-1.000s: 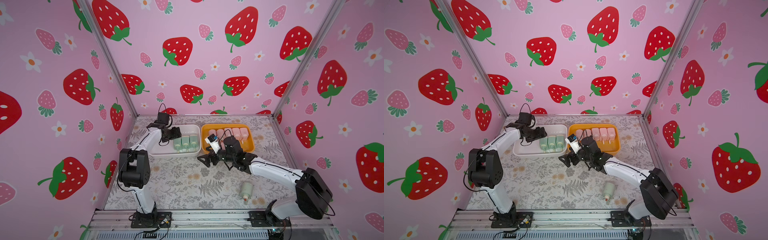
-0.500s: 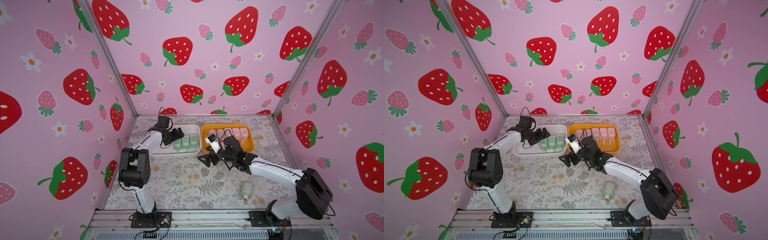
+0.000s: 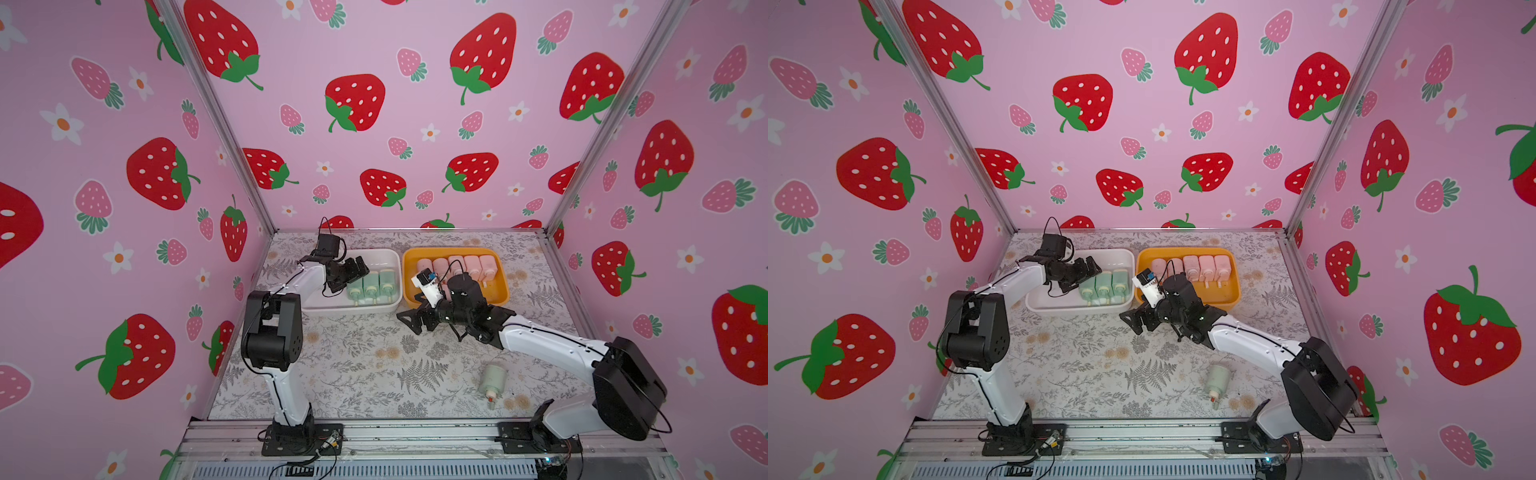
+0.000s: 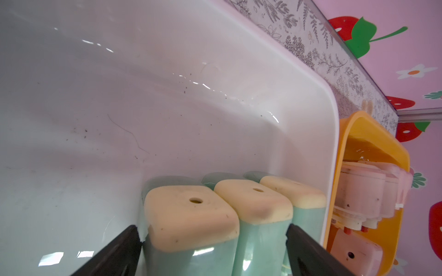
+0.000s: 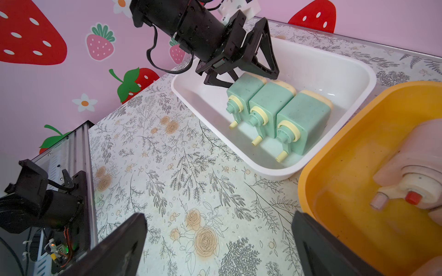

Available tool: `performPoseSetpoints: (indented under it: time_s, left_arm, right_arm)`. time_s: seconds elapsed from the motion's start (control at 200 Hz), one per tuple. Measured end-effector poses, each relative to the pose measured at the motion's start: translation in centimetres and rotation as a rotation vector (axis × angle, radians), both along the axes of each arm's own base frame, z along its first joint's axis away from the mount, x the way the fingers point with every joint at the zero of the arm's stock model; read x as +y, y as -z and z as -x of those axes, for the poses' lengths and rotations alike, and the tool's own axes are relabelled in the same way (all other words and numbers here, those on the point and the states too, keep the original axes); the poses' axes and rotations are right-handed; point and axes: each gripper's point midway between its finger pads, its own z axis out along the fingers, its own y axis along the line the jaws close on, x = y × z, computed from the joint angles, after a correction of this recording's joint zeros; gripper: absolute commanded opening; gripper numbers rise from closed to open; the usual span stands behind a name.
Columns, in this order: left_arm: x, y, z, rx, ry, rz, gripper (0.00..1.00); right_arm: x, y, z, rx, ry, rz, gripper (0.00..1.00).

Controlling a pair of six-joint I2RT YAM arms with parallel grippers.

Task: Place the pencil sharpeners by color into the storage box
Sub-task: Place the pencil sharpener in the storage box.

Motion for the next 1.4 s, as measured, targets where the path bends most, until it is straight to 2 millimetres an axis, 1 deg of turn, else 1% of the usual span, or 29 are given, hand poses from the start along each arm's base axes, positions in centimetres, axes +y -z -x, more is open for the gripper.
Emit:
performPoseSetpoints:
  time_s: [0.415, 0.835, 1.101, 1.161, 1.231, 1.331, 1.401]
  left_arm:
    - [-0.1, 0.5, -0.1, 0.012, 0.0, 0.019, 1.0]
    - [-0.2, 0.6, -0.2, 0.012, 0.011, 0.017, 1.0]
    - [0.3, 0.8, 0.0, 0.013, 0.015, -0.03, 1.0]
    - [0.6, 0.5, 0.1, 0.006, 0.01, -0.044, 0.99]
    - [0.8, -0.3, 0.2, -0.014, 0.004, -0.06, 1.0]
    - [1.3, -2.7, 0.5, -0.069, -0.008, -0.084, 0.99]
    - [1.2, -4.5, 0.8, -0.112, -0.009, -0.095, 1.0]
  right_arm:
    - [0.0, 0.0, 0.0, 0.0, 0.004, 0.002, 1.0]
    - [-0.1, 0.1, -0.1, 0.0, 0.01, 0.006, 1.0]
    - [-0.9, 0.5, -0.1, -0.001, 0.042, 0.027, 1.0]
    - [-1.2, 0.5, -0.1, -0.005, 0.055, 0.03, 1.0]
    - [-1.6, 0.4, -0.2, -0.011, 0.076, 0.034, 1.0]
    - [-2.4, 0.1, -0.6, -0.021, 0.123, 0.044, 1.0]
    - [-2.9, 0.1, -0.8, -0.021, 0.151, 0.057, 0.99]
